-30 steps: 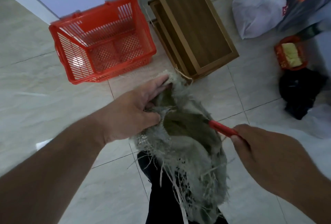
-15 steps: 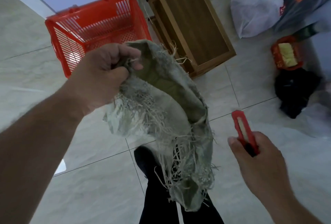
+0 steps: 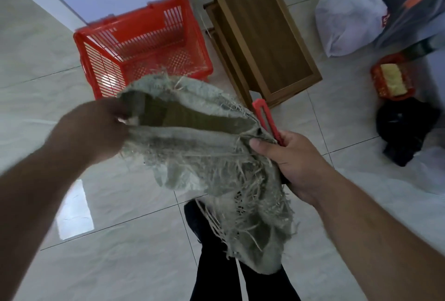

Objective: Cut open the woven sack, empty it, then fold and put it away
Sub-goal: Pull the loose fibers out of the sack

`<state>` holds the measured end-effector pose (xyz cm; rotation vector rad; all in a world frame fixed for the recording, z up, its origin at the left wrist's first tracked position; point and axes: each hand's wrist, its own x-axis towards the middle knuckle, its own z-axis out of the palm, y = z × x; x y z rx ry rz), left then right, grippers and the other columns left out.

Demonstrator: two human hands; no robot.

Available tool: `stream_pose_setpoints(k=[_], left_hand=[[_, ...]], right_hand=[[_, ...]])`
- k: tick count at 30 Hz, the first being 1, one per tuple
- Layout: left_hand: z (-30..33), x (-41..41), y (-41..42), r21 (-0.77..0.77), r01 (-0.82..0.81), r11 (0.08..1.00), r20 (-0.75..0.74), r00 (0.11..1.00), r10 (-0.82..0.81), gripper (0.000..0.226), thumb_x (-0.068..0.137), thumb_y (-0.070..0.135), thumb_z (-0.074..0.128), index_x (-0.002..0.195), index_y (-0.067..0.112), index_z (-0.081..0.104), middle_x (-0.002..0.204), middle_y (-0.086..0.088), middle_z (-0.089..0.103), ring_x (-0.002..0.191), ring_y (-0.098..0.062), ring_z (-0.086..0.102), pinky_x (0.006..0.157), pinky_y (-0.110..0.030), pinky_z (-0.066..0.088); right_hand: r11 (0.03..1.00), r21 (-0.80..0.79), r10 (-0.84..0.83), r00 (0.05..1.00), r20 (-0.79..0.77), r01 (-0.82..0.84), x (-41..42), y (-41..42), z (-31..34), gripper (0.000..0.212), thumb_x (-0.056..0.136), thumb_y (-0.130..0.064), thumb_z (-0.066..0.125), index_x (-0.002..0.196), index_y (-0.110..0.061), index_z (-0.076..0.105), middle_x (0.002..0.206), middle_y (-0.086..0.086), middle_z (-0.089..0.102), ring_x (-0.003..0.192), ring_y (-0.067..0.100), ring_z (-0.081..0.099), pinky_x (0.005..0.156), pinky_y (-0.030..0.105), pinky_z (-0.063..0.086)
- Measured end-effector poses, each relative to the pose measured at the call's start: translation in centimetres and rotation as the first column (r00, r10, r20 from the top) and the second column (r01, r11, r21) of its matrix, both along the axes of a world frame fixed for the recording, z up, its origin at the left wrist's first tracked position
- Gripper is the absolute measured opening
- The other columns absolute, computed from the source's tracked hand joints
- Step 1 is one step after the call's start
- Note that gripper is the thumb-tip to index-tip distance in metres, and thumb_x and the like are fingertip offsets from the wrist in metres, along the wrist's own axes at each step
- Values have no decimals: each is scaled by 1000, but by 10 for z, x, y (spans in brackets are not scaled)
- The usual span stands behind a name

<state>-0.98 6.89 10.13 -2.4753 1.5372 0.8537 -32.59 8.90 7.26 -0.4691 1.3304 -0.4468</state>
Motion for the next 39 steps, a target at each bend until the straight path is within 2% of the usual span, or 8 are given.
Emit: stream_pose_setpoints(k=[5, 10, 12, 16, 22, 28, 32, 39], left_hand=[[14, -97, 26, -219, 391, 894, -393, 803, -448, 45, 88, 66, 54, 113, 30, 65, 102, 17, 61, 92, -7, 61, 78, -33, 54], [-9, -130, 23, 121, 89, 989, -714, 700, 24, 25, 86, 43, 81, 83, 25, 63, 63, 14, 60, 45, 5, 50, 44, -12, 39], [-7, -125, 24, 210, 71, 975, -726, 679, 107, 21, 89, 34, 80, 82, 16, 72, 58, 10, 64, 46, -1, 52, 46, -17, 42], [4, -109, 18, 306, 274, 912, -545, 836, -68, 30, 89, 43, 72, 84, 13, 74, 65, 1, 61, 55, -14, 54, 52, -24, 40], [3, -96, 23, 252, 216, 943, -648, 762, -1, 19, 86, 10, 73, 87, 25, 62, 69, 4, 60, 50, -4, 52, 44, -17, 41], [-11, -101, 32, 93, 47, 995, -613, 790, 20, 9, 95, 14, 67, 93, 23, 66, 71, 1, 65, 43, 0, 49, 40, -14, 38], [-14, -108, 39, 61, -95, 994, -695, 711, 111, 8, 101, 22, 63, 95, 23, 68, 71, 1, 71, 46, -1, 52, 44, -17, 40], [-11, -105, 42, 334, -538, 774, -900, 60, 431, 19, 99, -5, 51, 92, 11, 58, 52, -5, 56, 51, -15, 58, 51, -21, 49]], right_hand=[[998, -1, 60, 995, 74, -60, 11, -9, 12, 10, 91, -12, 73, 95, -12, 82, 91, 15, 81, 77, 26, 78, 71, 37, 65], [1000, 20, 22, 999, 32, -23, 8, -16, 19, 4, 95, -9, 72, 96, -8, 75, 79, 15, 74, 68, 28, 71, 74, 47, 64], [978, -100, 166, 972, -167, -184, 2, -20, 18, 4, 90, -16, 79, 89, -17, 76, 77, 4, 74, 73, 22, 70, 80, 47, 62], [819, -263, 371, 819, -438, -511, -2, -29, 31, 12, 89, -29, 81, 86, -25, 71, 48, -17, 46, 45, 3, 43, 47, 13, 39], [830, -317, 211, 785, -582, -459, 11, -30, 24, 12, 91, -37, 78, 92, -27, 73, 74, -11, 68, 63, 2, 59, 57, 16, 46], [979, -143, 70, 894, -442, -148, 19, 1, 28, 37, 81, -53, 83, 92, -21, 69, 71, -5, 59, 62, 11, 57, 52, 20, 45], [966, 60, 257, 905, -338, -251, 25, 20, 31, 48, 67, -40, 96, 105, -24, 72, 90, -6, 80, 75, 11, 77, 63, 27, 59], [1000, -3, 22, 945, -327, -24, 16, 11, 29, 29, 78, -9, 87, 102, -21, 74, 86, 0, 83, 79, 21, 80, 71, 35, 62]])
